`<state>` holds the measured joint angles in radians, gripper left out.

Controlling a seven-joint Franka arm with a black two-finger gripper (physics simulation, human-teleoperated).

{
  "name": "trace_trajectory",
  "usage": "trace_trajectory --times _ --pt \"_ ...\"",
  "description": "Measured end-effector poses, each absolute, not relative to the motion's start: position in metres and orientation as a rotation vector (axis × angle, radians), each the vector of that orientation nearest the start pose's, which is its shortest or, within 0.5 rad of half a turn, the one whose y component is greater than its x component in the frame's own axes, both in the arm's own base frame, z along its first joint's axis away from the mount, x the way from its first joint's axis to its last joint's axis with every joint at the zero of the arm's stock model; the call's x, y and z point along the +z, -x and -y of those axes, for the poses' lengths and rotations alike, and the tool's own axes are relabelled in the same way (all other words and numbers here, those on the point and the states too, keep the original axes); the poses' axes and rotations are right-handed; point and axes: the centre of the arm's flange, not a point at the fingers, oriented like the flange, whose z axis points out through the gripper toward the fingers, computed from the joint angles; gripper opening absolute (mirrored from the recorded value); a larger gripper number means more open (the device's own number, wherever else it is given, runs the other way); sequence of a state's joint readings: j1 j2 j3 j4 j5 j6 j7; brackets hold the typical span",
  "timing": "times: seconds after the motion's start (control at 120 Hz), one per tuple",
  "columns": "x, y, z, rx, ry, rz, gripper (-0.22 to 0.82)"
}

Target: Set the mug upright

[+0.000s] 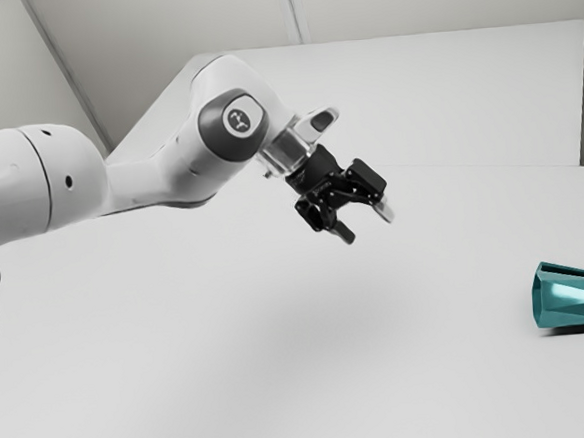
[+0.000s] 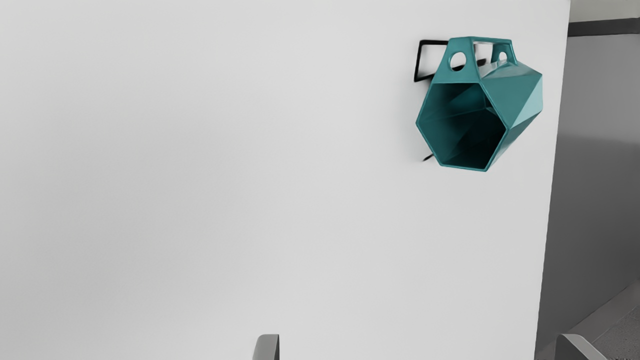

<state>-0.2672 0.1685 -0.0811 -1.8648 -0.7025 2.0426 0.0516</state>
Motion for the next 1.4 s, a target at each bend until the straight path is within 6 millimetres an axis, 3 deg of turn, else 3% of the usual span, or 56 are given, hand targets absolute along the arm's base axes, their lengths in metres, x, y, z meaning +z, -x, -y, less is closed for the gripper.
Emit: trace_trajectory --times 0.342,0.658,1.025,1.4 --pt "0.338 -0.559 0.336 -0.13 -2.322 0.017 0.6" --pt "0.308 -0.57 0.407 -0.027 -2.235 0.101 0.6" --pt "0.276 -0.581 0.452 0.028 -2.167 0.161 0.6" --pt "0.27 -0.573 0.464 0.05 -2.139 0.209 0.6"
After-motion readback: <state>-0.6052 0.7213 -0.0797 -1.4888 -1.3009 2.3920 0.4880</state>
